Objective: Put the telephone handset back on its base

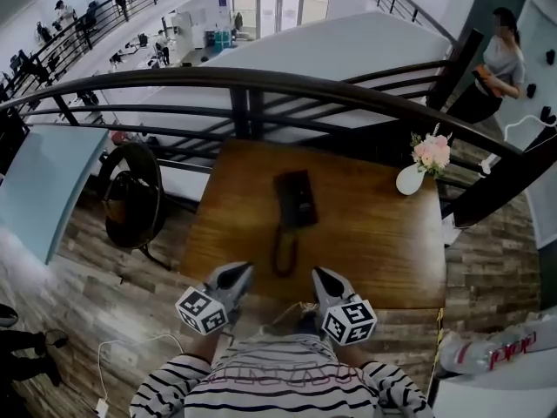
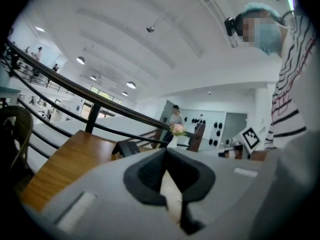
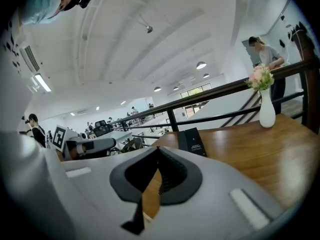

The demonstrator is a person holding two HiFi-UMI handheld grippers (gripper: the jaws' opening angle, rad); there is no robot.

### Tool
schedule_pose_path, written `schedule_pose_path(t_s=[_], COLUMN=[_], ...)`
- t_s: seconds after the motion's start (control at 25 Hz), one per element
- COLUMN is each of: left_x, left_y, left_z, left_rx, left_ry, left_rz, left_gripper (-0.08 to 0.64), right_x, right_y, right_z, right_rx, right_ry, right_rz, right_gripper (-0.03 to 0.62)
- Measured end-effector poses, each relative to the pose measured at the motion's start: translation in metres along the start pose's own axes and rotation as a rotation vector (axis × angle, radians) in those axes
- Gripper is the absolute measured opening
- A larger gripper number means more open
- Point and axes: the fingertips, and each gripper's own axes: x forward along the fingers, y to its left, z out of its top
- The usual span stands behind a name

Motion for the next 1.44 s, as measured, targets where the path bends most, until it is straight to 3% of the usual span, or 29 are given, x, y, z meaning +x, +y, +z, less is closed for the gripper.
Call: schedule_pose_path(t_s=[0.64, 1.44], left_x=[-0.021, -0.019], left_y=[0.001, 0.001], left_z=[-0.021, -0.013], left_rx=[-0.02, -0.025], left_ry=[0.011, 0.003], left_rz=[0.035, 0.05], left_gripper=[0.003, 0.003], right_x=[0.003, 0.004], right_y=[0.006, 0.005], right_z=[-0.025, -0.02], right_rx=[-0.029, -0.035], right_ry=[0.036, 0.043], right_rz=[-0.037, -0.041], right_gripper=[0.0, 0.0])
